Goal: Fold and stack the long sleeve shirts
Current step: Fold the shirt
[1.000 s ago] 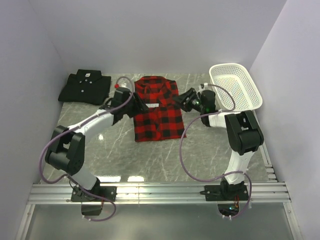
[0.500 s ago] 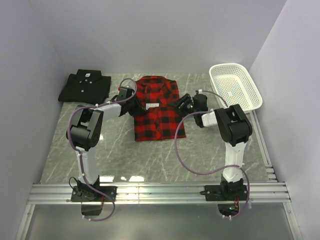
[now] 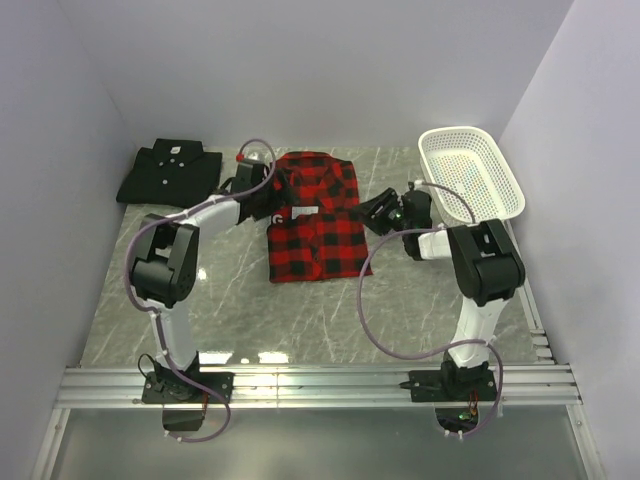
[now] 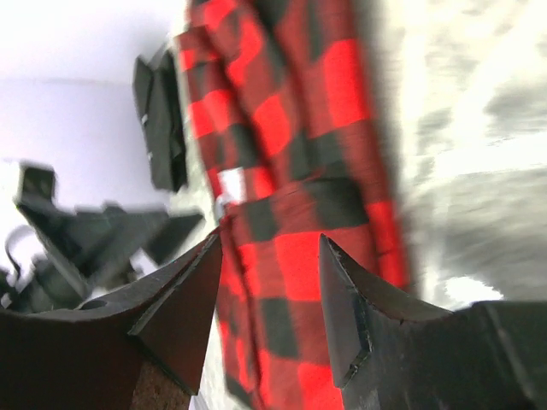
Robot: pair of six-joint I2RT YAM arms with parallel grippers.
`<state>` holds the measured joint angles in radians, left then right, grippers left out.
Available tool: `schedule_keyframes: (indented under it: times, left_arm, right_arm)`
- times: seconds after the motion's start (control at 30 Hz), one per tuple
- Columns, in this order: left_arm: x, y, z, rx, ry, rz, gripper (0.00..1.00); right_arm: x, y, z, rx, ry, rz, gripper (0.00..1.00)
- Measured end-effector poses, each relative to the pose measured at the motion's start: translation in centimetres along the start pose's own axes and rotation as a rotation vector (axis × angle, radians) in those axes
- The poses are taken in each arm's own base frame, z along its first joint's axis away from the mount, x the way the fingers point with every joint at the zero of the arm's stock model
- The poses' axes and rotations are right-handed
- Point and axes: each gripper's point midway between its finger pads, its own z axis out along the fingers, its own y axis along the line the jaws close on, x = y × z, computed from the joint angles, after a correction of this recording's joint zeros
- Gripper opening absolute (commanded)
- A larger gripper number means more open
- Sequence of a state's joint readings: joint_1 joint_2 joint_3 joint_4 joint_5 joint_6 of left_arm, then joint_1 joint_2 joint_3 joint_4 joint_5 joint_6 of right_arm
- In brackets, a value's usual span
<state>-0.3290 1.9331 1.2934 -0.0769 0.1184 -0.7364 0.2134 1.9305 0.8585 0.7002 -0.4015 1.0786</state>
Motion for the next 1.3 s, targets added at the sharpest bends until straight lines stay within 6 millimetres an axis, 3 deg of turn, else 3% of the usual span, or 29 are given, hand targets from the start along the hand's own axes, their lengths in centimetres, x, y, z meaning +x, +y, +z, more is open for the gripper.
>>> schedule_keyframes:
  times: [0.13, 0.3, 0.43, 0.67, 0.87, 1.03, 1.13, 1.3]
  left_arm:
    - [-3.6, -1.7, -0.7, 0.015, -0.101, 0.077, 0.99]
    - [-6.1, -3.2, -0.2, 0.037, -0.156, 0.149, 0.92]
    - [-6.2, -2.8, 2.1, 0.026, -0.144, 0.18, 0.89]
    - [-2.5, 1.0, 6.0, -0.053, -0.036, 0.154, 0.89]
    - [-2.2, 1.6, 5.0, -0.056, -0.05, 0.038, 0.9]
    - [-1.1, 3.9, 2.2, -0.098, -0.045, -0.136, 0.89]
    - [0.9, 5.5, -0.6, -0.135, -0.03, -0.241, 0.89]
    - [6.1, 7.5, -6.3, -0.179, 0.007, -0.372, 0.91]
  right_arm:
    - [1.2, 3.4, -1.7, -0.043, 0.046, -0.103, 0.57]
    - [6.8, 4.6, -3.2, -0.001, 0.195, -0.236, 0.57]
    - [10.7, 2.9, -4.4, 0.073, 0.317, -0.266, 0.57]
    - [12.4, -2.5, -6.1, 0.262, 0.434, -0.23, 0.57]
    - [11.0, -3.3, -5.8, 0.273, 0.481, -0.193, 0.57]
    - [8.2, -4.0, -5.4, 0.319, 0.457, -0.212, 0.57]
    - [5.4, -4.3, -4.1, 0.369, 0.413, -0.244, 0.57]
    - [1.6, -4.3, -1.7, 0.419, 0.342, -0.315, 0.57]
